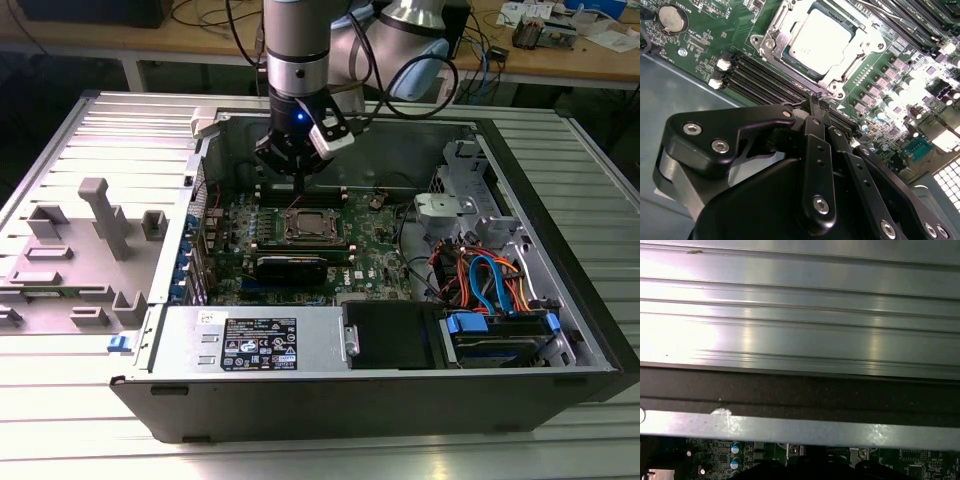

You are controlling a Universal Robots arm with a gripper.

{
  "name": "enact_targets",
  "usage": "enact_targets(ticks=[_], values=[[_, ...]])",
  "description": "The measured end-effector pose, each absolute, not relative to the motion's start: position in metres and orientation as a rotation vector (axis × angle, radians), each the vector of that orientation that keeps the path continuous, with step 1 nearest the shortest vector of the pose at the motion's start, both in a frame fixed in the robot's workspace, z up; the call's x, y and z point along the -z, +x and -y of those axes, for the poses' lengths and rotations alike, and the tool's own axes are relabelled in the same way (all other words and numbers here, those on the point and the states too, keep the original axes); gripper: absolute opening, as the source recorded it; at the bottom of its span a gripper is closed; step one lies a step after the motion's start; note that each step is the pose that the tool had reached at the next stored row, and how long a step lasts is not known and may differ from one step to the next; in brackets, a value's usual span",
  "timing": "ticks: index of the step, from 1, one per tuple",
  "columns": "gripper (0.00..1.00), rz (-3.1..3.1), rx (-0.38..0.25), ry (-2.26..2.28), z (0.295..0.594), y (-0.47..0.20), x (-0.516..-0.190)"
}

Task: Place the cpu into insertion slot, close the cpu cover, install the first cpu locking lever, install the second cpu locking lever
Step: 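Install the first cpu locking lever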

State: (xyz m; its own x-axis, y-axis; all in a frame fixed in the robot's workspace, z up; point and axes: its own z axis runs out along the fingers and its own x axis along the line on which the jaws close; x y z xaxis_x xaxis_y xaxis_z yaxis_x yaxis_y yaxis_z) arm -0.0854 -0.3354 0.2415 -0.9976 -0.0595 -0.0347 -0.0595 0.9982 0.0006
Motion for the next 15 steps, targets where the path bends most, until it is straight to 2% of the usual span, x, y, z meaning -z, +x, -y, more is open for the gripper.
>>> enact_targets(ticks=[15], values=[[0.11, -3.106, -0.002, -0.092, 0.335, -0.073, -0.237]])
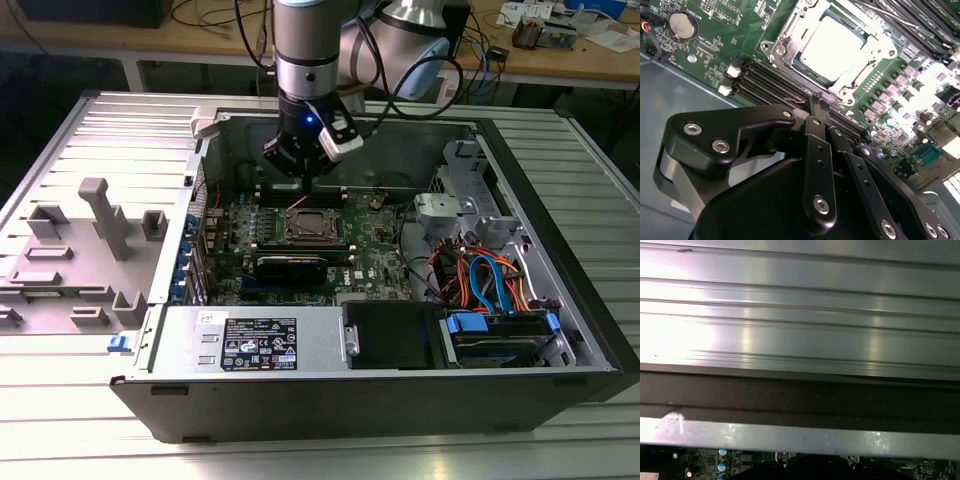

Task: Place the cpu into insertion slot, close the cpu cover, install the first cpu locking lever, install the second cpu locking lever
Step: 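Install the first cpu locking lever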

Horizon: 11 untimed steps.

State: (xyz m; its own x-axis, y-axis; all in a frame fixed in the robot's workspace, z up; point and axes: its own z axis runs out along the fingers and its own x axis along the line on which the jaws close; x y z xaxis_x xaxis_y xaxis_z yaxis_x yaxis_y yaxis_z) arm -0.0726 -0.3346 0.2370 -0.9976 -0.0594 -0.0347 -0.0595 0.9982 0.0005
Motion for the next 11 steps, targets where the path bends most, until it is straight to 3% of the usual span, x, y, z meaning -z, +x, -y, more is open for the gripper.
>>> enact_targets(ticks=[11], values=[[0.11, -3.107, 0.001, -0.045, 0.3345, -0.0656, -0.2319]])
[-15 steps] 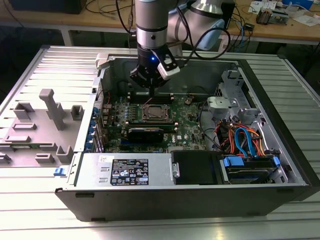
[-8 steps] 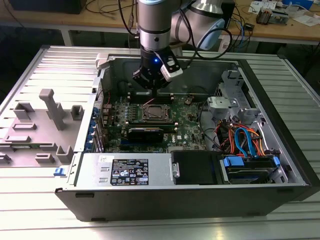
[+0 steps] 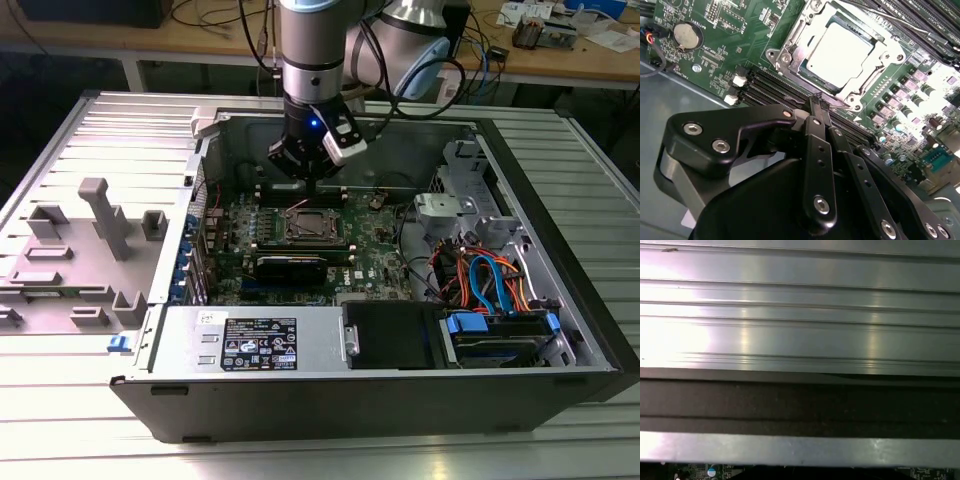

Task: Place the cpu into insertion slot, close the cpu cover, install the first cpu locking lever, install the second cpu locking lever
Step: 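Install the first cpu locking lever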

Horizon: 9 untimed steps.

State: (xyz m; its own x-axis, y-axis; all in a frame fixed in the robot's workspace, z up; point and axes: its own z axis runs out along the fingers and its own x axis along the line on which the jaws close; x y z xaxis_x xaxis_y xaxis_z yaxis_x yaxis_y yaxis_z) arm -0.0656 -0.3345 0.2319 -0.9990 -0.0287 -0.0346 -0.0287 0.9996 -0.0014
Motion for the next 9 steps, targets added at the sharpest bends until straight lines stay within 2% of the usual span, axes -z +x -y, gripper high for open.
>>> enact_targets(ticks=[9], values=[[0.11, -3.107, 0.002, -0.023, 0.3345, -0.0598, -0.2304]])
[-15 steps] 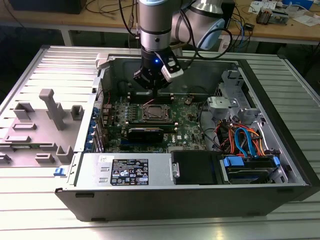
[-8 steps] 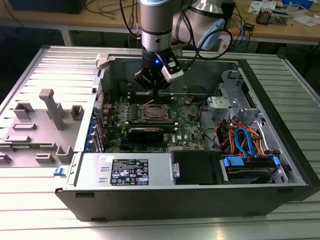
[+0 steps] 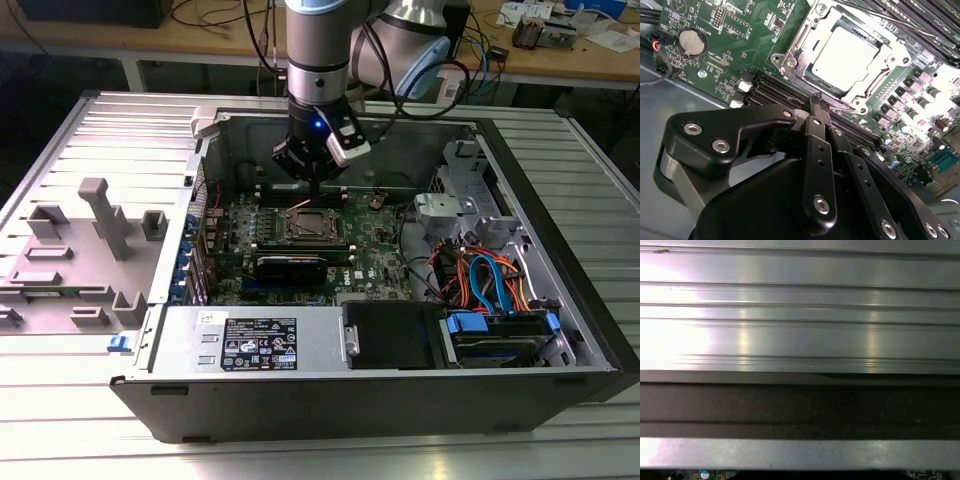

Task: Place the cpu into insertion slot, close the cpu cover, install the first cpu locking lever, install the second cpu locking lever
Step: 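Install the first cpu locking lever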

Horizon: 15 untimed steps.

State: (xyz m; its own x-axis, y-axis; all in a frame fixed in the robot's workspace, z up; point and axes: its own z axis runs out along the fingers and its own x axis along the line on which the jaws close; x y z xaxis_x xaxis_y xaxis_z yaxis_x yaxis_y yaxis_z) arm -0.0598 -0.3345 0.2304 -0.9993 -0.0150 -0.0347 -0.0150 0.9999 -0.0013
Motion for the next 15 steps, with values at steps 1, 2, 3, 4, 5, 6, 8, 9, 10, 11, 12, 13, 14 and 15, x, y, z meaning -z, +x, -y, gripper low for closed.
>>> enact_targets(ticks=[1, 2, 3, 4, 5, 6, 8, 9, 10, 11, 12, 13, 14, 15], values=[[0.11, -3.107, 0.002, -0.021, 0.3345, -0.0593, -0.2303], [0.11, -3.107, 0.002, -0.019, 0.3345, -0.0589, -0.2301], [0.11, -3.107, 0.002, -0.016, 0.3345, -0.0585, -0.2299], [0.11, -3.107, 0.002, -0.015, 0.3345, -0.0582, -0.2297], [0.11, -3.107, 0.002, -0.014, 0.3345, -0.0581, -0.2295], [0.11, -3.107, 0.002, -0.013, 0.3345, -0.0580, -0.2290], [0.11, -3.107, 0.002, -0.014, 0.3345, -0.0574, -0.2275], [0.11, -3.107, 0.002, -0.013, 0.3345, -0.0570, -0.2264], [0.11, -3.107, 0.002, -0.013, 0.3345, -0.0566, -0.2257], [0.11, -3.107, 0.002, -0.013, 0.3345, -0.0563, -0.2251], [0.11, -3.107, 0.002, -0.013, 0.3345, -0.0559, -0.2246], [0.11, -3.107, 0.002, -0.013, 0.3345, -0.0552, -0.2236], [0.11, -3.107, 0.002, -0.013, 0.3345, -0.0543, -0.2224], [0.11, -3.107, 0.002, -0.013, 0.3345, -0.0535, -0.2213]])
